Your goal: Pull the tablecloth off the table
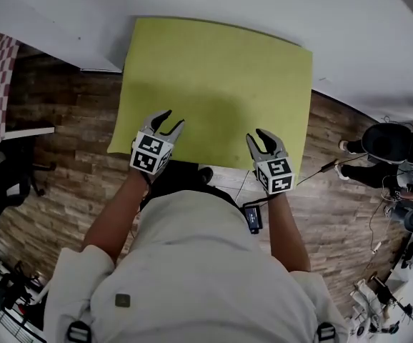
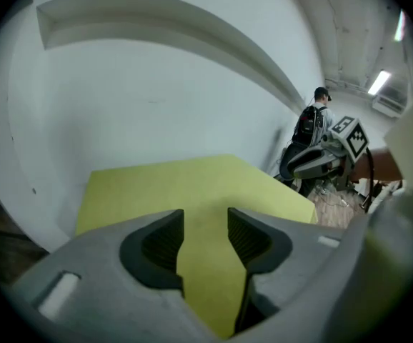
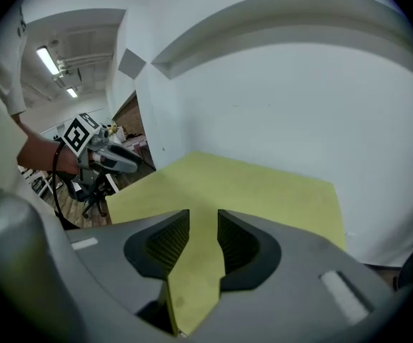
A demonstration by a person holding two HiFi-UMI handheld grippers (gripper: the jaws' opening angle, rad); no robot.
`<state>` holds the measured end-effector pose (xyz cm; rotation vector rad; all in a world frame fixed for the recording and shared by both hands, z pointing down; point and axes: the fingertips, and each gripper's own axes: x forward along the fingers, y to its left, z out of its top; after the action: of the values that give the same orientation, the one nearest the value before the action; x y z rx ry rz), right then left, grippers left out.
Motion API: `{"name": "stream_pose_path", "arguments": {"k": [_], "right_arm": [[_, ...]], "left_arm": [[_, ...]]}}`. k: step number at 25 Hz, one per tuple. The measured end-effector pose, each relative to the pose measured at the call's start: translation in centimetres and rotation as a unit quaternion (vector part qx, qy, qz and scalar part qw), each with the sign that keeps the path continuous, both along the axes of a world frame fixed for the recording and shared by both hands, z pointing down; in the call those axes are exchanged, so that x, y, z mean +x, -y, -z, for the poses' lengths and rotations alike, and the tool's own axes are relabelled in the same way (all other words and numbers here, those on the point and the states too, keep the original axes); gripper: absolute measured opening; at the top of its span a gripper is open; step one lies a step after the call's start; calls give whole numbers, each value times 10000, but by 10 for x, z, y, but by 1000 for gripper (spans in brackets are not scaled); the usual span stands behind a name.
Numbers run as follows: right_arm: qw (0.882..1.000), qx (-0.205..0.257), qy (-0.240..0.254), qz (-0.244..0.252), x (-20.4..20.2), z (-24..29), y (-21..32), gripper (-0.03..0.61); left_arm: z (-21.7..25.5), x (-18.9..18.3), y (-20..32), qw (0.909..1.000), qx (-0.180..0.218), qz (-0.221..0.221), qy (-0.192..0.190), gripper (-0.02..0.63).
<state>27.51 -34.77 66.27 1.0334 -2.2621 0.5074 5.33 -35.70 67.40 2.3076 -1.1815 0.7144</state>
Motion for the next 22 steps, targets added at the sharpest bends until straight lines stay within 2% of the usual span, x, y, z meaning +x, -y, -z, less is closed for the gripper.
{"name": "stream_pose_path", "arguments": {"k": [3, 6, 10, 17, 21, 22], "right_arm": [[9991, -369, -187, -117, 13, -38, 1, 161], [9959, -790, -364, -263, 26, -73, 0, 224], [9888, -1302, -610, -396, 38, -115, -7, 287], [9727, -1964, -1048, -652, 63, -168, -21, 358], [9671, -2088, -1244, -748, 71, -185, -23, 367], [9668, -2058, -1318, -752, 72, -186, -22, 350]], "left_arm": [[-44, -8, -1, 9986, -464, 18, 234, 240], [-83, -15, -5, 9950, -892, 36, 448, 291], [-120, -23, -14, 9882, -1335, -1, 755, 322], [-164, -30, -21, 9776, -1753, 54, 1164, 354], [-177, -30, -20, 9750, -1782, 97, 1323, 362], [-177, -30, -19, 9752, -1737, 108, 1366, 364]]}}
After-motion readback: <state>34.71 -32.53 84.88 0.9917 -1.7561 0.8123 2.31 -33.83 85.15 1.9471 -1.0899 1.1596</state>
